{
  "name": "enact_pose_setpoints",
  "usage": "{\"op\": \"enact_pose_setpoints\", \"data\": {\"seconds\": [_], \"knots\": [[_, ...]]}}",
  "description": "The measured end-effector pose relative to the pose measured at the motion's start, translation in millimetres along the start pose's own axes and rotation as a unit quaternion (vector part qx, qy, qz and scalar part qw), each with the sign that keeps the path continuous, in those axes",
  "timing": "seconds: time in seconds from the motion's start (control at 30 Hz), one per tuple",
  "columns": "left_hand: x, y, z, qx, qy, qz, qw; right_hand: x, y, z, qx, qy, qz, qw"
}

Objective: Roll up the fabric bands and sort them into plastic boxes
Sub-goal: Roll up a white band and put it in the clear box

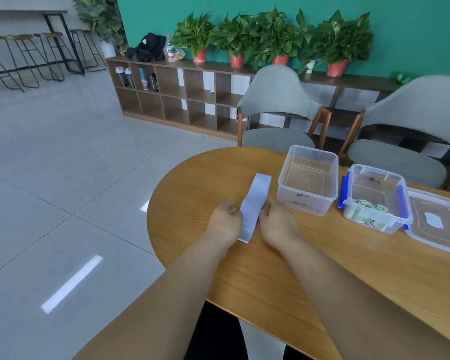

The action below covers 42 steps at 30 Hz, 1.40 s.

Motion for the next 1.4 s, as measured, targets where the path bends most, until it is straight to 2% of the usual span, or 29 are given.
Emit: {"op": "enact_pose_setpoints", "data": {"seconds": [0.2,0.37,0.5,0.63,0.9,0.97,1.07,1.13,1.3,1.4], "knots": [[16,11,4,-0.081,0.045,0.026,0.995,14,14,0,-0.034,0.013,-0.033,0.999],[26,8,-2,-0.114,0.055,0.040,0.991,28,7,5,-0.005,0.008,0.000,1.000],[35,12,-7,-0.090,0.049,0.006,0.995,40,5,9,-0.019,-0.003,0.000,1.000],[47,4,-13,-0.099,0.061,0.031,0.993,58,-7,20,-0.015,-0.006,0.025,1.000],[74,7,-27,-0.169,0.163,-0.004,0.972,91,-14,35,-0.017,-0.070,0.024,0.997],[80,3,-34,-0.216,0.210,0.001,0.954,99,-19,41,-0.005,-0.096,0.037,0.995],[88,0,-43,-0.298,0.311,0.004,0.902,112,-25,49,0.086,-0.168,0.058,0.980],[89,-1,-48,-0.311,0.355,0.003,0.882,117,-26,56,0.114,-0.208,0.060,0.970],[90,-11,-52,-0.245,0.361,0.020,0.900,119,-30,61,0.076,-0.229,0.083,0.967],[93,-11,-55,-0.238,0.381,0.030,0.893,122,-30,59,0.074,-0.244,0.090,0.963]]}}
Point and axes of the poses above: each hand's wrist, its own x-axis away from the middle knuckle, its own y-axis out of the palm, z = x × y, the point moved 5 cm from there along -x, towards the middle knuckle, and after that the axes turned 7 degrees about z, right-handed, at the moved point
